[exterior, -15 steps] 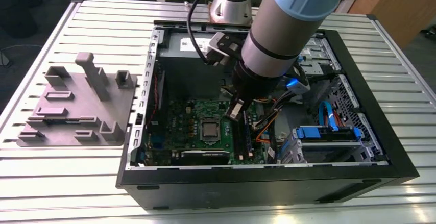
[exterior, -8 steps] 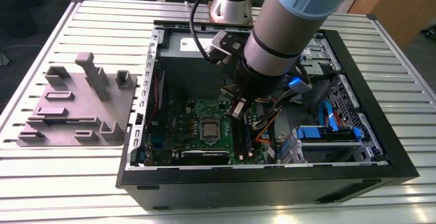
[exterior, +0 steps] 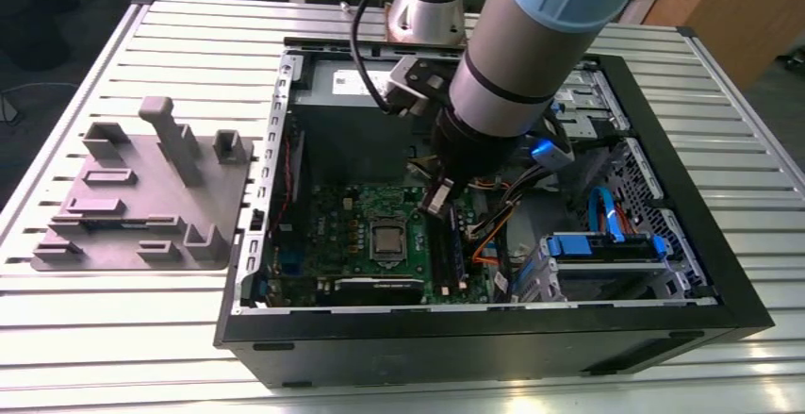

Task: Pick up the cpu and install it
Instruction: 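Install the first cpu locking lever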

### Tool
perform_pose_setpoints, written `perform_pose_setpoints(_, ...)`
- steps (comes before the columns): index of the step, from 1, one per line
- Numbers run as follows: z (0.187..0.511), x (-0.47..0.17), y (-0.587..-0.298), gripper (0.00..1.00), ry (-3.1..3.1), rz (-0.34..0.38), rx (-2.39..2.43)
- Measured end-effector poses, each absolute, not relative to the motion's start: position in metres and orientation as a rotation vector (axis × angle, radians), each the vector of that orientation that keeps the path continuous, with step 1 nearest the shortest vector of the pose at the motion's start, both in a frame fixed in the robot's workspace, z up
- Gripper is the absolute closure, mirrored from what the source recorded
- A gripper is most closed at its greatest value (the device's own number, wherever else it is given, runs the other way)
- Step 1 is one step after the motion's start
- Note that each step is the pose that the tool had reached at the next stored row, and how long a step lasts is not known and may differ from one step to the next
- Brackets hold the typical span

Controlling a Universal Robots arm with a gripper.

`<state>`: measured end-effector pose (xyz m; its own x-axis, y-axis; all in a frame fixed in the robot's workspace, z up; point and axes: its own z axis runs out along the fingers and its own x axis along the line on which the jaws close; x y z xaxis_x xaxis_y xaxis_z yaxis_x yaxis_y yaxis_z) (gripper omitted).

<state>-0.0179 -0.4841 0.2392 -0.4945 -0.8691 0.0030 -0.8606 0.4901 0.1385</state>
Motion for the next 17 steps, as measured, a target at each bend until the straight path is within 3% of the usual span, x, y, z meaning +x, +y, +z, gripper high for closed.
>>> perform_pose_setpoints(17, 0.2368, -0.0226, -0.4777, 0.90, -2.641, -0.198, 1.566)
